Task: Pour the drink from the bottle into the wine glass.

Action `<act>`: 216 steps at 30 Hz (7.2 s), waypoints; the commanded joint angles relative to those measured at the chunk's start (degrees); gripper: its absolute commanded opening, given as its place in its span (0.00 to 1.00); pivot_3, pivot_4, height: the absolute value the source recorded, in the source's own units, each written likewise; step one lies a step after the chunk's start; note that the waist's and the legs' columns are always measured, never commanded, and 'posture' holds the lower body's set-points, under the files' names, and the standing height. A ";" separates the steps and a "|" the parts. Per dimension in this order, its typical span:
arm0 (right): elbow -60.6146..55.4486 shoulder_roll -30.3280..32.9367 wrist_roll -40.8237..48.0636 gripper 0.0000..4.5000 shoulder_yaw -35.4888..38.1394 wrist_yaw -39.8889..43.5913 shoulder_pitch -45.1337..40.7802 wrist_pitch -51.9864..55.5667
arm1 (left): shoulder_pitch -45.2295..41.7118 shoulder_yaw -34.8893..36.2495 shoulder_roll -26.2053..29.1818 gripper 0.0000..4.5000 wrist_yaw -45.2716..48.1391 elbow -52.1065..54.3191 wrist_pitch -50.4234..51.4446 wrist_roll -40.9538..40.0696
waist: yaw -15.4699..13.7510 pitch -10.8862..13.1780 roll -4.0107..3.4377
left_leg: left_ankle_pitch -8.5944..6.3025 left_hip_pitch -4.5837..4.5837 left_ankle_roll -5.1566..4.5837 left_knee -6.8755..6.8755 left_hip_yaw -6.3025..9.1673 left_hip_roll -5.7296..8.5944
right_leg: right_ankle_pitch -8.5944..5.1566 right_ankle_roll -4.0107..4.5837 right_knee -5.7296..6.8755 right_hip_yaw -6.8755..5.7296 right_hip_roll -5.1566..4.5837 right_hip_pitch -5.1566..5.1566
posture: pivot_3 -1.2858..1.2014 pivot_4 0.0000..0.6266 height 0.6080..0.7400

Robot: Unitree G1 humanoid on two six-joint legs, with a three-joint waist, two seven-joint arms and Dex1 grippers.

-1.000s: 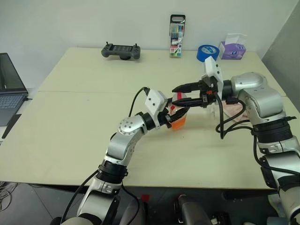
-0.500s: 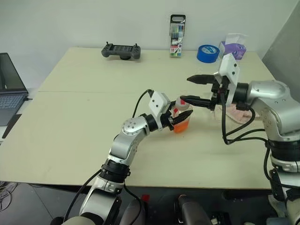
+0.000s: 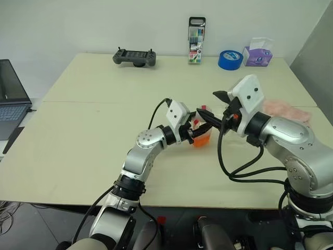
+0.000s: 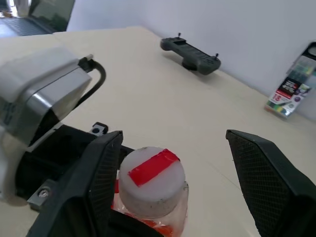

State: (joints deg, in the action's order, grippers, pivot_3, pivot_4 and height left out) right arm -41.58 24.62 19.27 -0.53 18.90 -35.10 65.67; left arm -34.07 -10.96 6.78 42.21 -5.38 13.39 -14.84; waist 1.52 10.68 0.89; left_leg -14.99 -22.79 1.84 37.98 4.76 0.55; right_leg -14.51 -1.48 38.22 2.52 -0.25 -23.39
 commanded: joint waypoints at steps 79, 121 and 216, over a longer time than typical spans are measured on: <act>-14.72 -7.98 1.09 0.79 3.96 -7.80 12.63 11.41 | -1.97 0.34 1.47 0.48 -0.03 -0.64 -2.49 -0.71 | 0.23 -0.01 0.00 | 0.02 0.11 -0.02 -0.02 -0.02 0.00 | -0.18 -0.29 0.41 0.00 0.20 -0.07 | 0.52 0.24 1.00; -3.16 -17.72 -2.13 0.39 -1.30 -16.08 1.98 4.42 | -0.77 0.60 2.22 0.48 -1.80 2.35 -1.30 -0.03 | 0.27 -0.01 0.00 | 0.02 0.05 -0.02 -0.07 0.02 -0.03 | -0.16 -0.24 0.39 0.00 0.19 -0.16 | 0.52 0.24 1.00; 29.97 -17.71 -5.17 1.00 -14.04 0.81 -2.99 -24.12 | -14.47 27.55 17.33 0.97 -25.33 -36.46 -7.94 0.15 | 0.32 -0.01 0.14 | 0.10 -0.15 0.10 -0.06 0.15 0.08 | -0.08 -0.03 0.79 0.00 -0.16 -0.67 | 0.52 0.24 1.00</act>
State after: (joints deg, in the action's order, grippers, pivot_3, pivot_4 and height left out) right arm -8.44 6.97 14.45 -15.46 19.84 -38.54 41.65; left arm -47.72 16.44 23.29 16.88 -42.86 5.87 -15.02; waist 1.85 10.66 1.03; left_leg -14.89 -22.96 1.94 37.91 4.92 0.63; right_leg -14.60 -1.51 39.01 2.51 -0.40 -24.06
